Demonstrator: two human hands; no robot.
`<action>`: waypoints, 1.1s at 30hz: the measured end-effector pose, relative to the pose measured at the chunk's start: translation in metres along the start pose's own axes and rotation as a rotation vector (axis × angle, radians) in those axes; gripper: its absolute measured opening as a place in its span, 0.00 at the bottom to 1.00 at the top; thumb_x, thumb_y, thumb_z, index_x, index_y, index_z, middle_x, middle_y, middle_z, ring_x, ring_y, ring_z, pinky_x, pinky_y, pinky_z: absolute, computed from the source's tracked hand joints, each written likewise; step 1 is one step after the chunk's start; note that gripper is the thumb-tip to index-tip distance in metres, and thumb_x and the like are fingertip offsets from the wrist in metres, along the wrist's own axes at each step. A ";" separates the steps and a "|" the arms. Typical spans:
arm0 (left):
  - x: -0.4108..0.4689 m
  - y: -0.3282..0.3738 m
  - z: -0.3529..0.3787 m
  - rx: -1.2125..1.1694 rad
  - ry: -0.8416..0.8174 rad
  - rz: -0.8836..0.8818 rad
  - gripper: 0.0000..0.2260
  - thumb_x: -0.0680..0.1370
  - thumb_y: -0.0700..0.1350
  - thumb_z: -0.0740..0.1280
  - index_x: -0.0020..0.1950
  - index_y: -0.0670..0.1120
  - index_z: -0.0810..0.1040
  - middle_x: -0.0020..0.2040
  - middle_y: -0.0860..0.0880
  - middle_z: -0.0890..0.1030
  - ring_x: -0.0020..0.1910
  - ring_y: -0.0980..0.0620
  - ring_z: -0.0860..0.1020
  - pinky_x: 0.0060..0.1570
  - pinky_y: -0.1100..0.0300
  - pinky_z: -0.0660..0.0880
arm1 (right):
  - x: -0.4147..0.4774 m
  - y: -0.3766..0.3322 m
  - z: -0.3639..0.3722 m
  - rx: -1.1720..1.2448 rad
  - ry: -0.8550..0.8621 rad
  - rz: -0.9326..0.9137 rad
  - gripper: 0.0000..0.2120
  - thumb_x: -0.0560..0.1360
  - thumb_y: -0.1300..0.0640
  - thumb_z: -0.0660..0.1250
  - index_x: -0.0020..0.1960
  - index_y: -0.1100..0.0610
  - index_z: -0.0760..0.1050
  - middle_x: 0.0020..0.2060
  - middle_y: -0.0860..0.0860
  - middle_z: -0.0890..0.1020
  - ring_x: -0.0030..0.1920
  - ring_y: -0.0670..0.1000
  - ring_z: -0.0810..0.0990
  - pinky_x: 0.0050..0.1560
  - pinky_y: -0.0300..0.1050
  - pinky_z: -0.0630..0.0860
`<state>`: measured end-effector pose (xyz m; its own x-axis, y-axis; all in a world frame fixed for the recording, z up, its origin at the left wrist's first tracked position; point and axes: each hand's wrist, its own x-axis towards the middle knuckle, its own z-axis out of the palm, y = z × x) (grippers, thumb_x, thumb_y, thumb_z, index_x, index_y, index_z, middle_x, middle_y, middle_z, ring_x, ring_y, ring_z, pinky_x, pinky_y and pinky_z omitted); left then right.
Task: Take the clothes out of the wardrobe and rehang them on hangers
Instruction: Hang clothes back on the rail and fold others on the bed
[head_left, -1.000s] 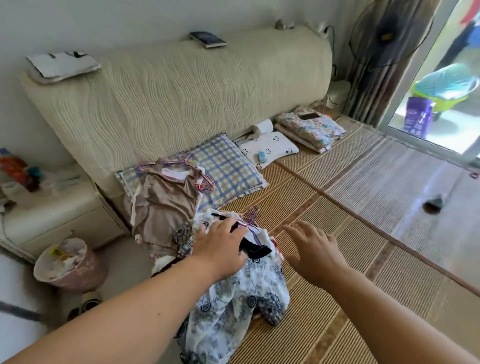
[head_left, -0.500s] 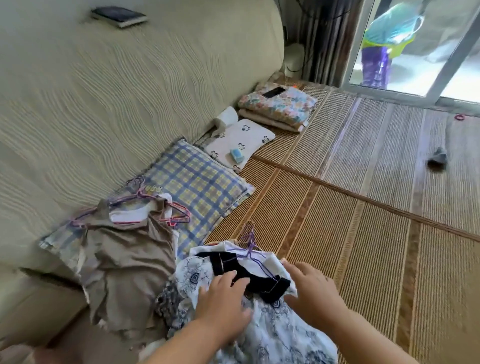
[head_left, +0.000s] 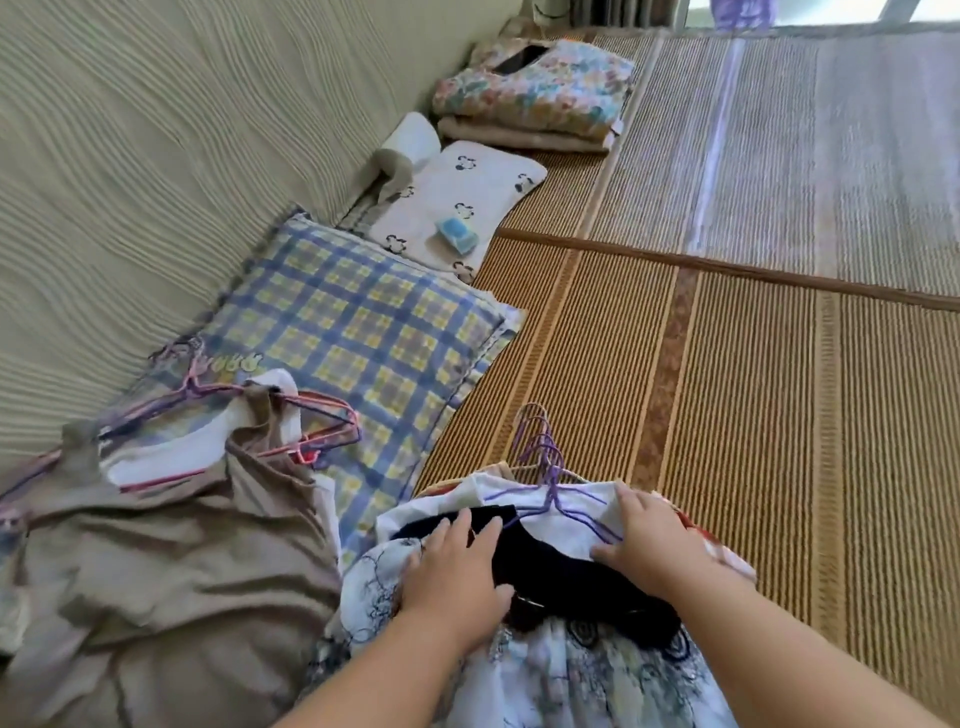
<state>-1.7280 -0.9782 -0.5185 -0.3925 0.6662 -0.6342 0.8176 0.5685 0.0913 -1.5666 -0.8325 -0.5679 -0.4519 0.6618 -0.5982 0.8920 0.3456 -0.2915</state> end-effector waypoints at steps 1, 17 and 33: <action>0.009 -0.002 0.006 0.006 0.007 0.001 0.33 0.77 0.57 0.60 0.77 0.58 0.47 0.79 0.49 0.45 0.77 0.45 0.44 0.72 0.41 0.50 | 0.007 0.000 0.005 0.001 0.003 0.002 0.45 0.70 0.38 0.66 0.77 0.52 0.47 0.73 0.51 0.61 0.73 0.56 0.59 0.68 0.53 0.66; 0.014 0.028 0.015 -0.097 0.057 -0.035 0.34 0.76 0.59 0.61 0.77 0.57 0.47 0.78 0.46 0.46 0.77 0.41 0.44 0.73 0.42 0.53 | 0.019 0.017 -0.006 0.103 -0.168 -0.076 0.04 0.70 0.55 0.66 0.45 0.51 0.74 0.44 0.50 0.80 0.45 0.50 0.78 0.43 0.42 0.74; -0.154 0.140 -0.123 -0.653 0.755 0.015 0.26 0.77 0.53 0.66 0.72 0.48 0.63 0.64 0.49 0.75 0.61 0.52 0.74 0.59 0.61 0.69 | -0.190 -0.007 -0.140 0.366 0.011 -0.351 0.14 0.67 0.44 0.74 0.46 0.45 0.73 0.41 0.44 0.80 0.43 0.42 0.78 0.46 0.38 0.76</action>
<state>-1.6048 -0.9419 -0.3133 -0.7341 0.6791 0.0044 0.5220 0.5602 0.6432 -1.4891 -0.8670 -0.3476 -0.7235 0.5552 -0.4103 0.6321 0.2937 -0.7171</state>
